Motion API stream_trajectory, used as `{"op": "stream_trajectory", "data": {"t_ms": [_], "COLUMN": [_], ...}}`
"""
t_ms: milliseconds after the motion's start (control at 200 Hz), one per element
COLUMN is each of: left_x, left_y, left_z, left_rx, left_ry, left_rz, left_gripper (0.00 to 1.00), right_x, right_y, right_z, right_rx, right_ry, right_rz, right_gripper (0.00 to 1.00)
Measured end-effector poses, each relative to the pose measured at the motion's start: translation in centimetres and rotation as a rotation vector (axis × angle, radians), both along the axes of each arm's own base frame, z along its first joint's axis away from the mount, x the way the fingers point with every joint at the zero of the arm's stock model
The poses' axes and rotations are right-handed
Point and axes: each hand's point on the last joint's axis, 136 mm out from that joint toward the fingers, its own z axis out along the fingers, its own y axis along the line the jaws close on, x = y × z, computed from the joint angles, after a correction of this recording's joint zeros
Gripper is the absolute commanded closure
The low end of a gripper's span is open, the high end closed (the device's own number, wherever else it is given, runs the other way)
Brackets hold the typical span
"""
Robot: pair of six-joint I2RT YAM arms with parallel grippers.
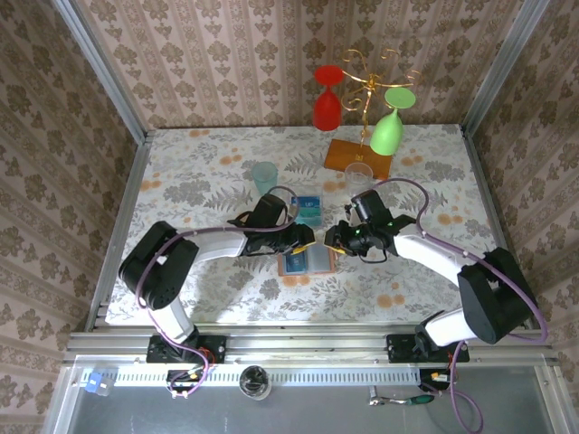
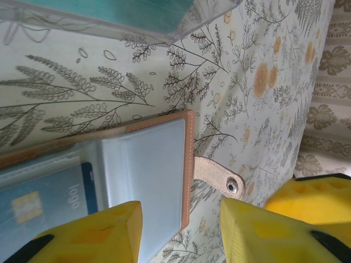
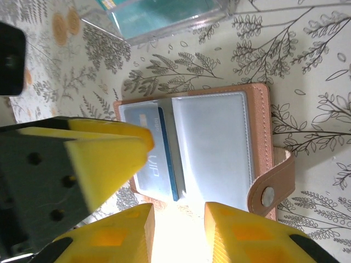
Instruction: Take the credit cards out of the card holder
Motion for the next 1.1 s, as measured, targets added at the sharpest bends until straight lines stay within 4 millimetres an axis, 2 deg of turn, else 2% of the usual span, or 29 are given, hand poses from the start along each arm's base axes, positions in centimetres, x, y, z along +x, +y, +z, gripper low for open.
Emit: {"op": "stream_trajectory", "data": {"t_ms": [150,290,540,1095], "left_x": [-0.2,-0.5,-1.3,-1.7], "left_y": [1.3,3.0,5.5,6.0], "left_z": [0.5,0.7,-0.9,-3.2], "left_rx": [0.003,0.017,0.056,0.103], "left_ry": [-0.01,-0.017,0.007,0.031], "left_rz": [0.022,0.048,0.081,0.067], "left_gripper": [0.59,0.6,0.67,0.85], "right_x": [-0.2,0.1,0.5,0.3], "right_y": [1.3,3.1,5.6,5.9], "right_z": [-1.2,-1.3,-2.0,-2.5], "right_rx": [-0.014,-0.011,-0.006,-0.009], "right_ry": [0.027,0.026,0.034,0.047], "right_rz": [0.034,0.071,0.114,0.12], "right_gripper": [0.7,0.7,0.7,0.7]}}
